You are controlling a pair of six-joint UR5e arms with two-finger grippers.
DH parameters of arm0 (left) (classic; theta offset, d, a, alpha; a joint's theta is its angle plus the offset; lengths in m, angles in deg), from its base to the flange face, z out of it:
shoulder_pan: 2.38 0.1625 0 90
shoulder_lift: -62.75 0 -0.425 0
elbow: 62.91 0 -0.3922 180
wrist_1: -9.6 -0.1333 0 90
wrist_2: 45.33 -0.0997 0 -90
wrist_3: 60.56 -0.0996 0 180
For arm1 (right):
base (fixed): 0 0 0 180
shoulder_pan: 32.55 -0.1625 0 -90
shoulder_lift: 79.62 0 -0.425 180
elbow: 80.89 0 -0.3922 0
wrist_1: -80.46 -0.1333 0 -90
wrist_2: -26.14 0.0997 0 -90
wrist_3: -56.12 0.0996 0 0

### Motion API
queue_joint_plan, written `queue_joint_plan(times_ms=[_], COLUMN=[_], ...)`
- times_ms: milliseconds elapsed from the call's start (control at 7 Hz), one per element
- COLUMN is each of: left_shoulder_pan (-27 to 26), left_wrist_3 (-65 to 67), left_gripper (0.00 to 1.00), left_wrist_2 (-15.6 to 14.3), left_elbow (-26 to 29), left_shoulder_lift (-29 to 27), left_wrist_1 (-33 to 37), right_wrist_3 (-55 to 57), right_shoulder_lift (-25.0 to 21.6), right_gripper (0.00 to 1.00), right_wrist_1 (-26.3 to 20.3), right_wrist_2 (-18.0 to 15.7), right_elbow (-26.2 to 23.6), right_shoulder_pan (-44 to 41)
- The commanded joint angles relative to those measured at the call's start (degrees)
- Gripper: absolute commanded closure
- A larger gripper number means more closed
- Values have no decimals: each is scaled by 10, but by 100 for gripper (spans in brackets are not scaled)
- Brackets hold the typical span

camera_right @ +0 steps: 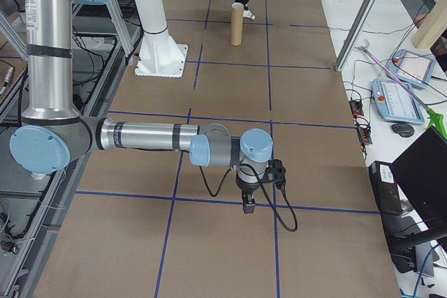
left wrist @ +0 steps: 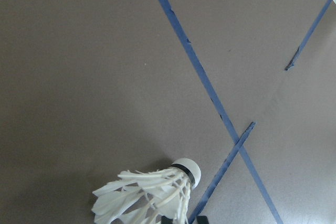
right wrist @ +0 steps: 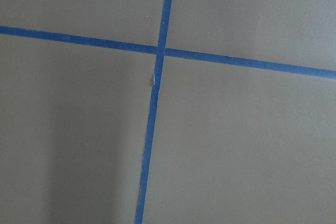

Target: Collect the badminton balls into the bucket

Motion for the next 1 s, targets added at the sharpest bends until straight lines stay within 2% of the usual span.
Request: queue_joint_plan(times_ms=[0, 143, 286, 429, 714, 857], left_shoulder_pan=[-92, -141, -179, -197, -199, -202], left_wrist_3=[-126, -180, -242, -283, -370, -418], left_gripper=[100, 100, 100, 100, 100, 100], left_wrist_2=[116, 179, 224, 254, 262, 262], left_elbow=[-7, -28, -60, -87, -162, -209], left_shoulder_lift=[0, -3, -5, -26, -87, -129], left_wrist_1=[-21, -81, -146, -227, -428, -559], right_wrist_3=[0, 0, 0, 0, 0, 0], right_shoulder_lift=[0, 0, 0, 0, 0, 0], right_gripper=[0, 0, 0, 0, 0, 0], right_wrist_1=[0, 0, 0, 0, 0, 0], right_wrist_2=[0, 0, 0, 0, 0, 0], right_elbow=[0, 0, 0, 0, 0, 0], right_shoulder_pan=[0, 0, 0, 0, 0, 0])
